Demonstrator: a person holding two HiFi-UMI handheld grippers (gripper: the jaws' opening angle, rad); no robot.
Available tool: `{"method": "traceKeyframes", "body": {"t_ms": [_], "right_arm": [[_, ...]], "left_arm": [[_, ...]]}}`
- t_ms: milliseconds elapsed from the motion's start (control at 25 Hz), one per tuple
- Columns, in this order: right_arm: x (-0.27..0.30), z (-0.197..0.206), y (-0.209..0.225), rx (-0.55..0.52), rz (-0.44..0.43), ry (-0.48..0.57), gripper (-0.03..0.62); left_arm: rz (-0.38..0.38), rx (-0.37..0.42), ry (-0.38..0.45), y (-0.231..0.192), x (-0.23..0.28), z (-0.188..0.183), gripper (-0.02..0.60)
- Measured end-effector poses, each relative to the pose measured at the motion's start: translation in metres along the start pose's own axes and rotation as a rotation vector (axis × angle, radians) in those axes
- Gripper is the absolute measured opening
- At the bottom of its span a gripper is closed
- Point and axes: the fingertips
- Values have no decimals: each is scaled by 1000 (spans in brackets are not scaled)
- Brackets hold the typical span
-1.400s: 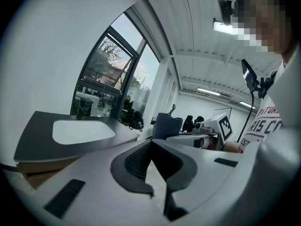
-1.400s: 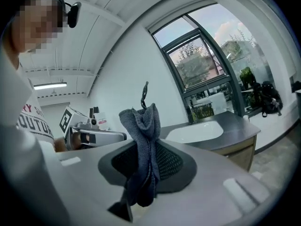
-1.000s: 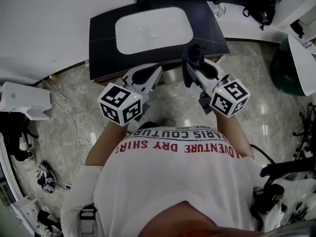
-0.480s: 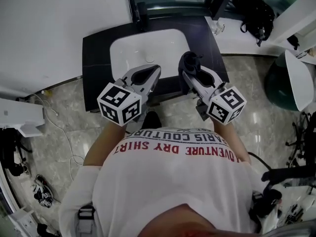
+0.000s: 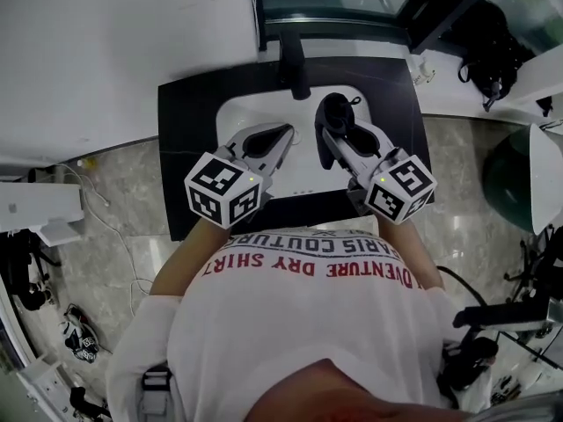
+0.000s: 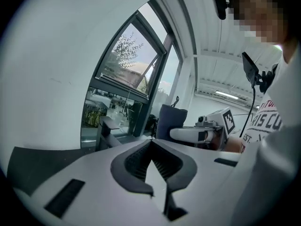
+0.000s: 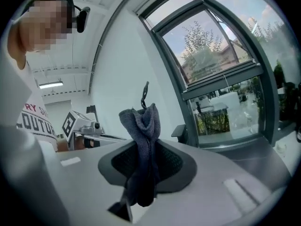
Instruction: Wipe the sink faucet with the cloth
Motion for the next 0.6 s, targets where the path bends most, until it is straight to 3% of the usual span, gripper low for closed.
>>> {"method": "traceKeyframes", "body": {"t_ms": [200,480,600], "right_arm": [[28,-9,-2,-41,-55,-27,77],[29,4,31,0,-69,-61,77],[31,8,30,-34,-96,-85,77]], "left_arm": [[-27,-12,27,-22,4,-21,2],[-55,-32,2,-30,24,-4,2],[-58,-31,-15,-31,23,2,2]]}}
Point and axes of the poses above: the fingertips, and each gripper's own axes: x forward along the fingers, y to its right, z out of its underside, and after that the axes turned 13 degrees about y, right-handed
